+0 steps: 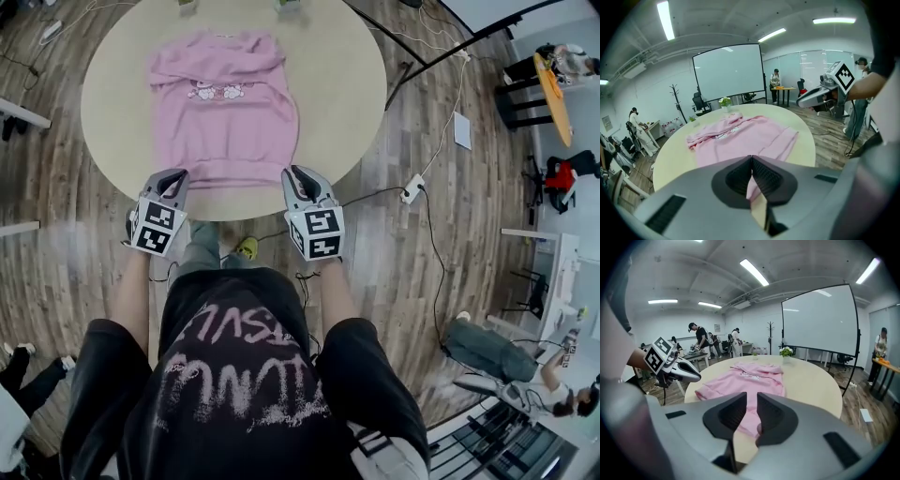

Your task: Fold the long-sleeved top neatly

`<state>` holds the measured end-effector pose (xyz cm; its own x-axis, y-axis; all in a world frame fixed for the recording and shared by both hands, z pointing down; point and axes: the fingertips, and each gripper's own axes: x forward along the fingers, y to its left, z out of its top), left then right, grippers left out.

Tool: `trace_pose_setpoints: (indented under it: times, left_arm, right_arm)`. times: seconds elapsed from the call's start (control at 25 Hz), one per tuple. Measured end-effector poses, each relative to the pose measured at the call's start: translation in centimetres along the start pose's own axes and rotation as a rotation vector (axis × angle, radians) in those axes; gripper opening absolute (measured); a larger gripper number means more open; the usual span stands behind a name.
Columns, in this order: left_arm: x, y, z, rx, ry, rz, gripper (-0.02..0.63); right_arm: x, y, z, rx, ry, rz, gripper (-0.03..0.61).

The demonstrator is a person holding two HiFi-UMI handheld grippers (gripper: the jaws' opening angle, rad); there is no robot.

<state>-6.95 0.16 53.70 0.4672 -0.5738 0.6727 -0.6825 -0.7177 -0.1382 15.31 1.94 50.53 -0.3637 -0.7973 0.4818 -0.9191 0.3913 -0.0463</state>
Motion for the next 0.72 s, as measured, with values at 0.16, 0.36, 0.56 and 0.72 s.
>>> trace_pose_setpoints:
  times: [0.16, 0.36, 0.56, 0.72]
  left_arm:
    - [-0.2, 0.0, -0.8, -0.007, 0.015, 0.005, 0.014]
    - [-0.3, 0.1, -1.3, -0.020, 0.017, 0.002, 0.014]
    - [-0.6, 0.8, -1.3, -0.028, 0.008, 0.012, 0.014]
    - [-0.5, 1.2, -1.1, -0.039, 0.002, 0.018, 0.014]
  right_arm:
    - [0.2, 0.3, -0.4, 0.027, 0.006, 0.014, 0.087]
    - [0.6, 0.2, 0.1, 0.064, -0.018, 0.003, 0.086]
    - [1.1, 0.2, 1.3, 0.085, -0.048, -0.008, 0.063]
    - [1.2, -0.1, 2.3, 0.098, -0.080, -0.037, 0.002]
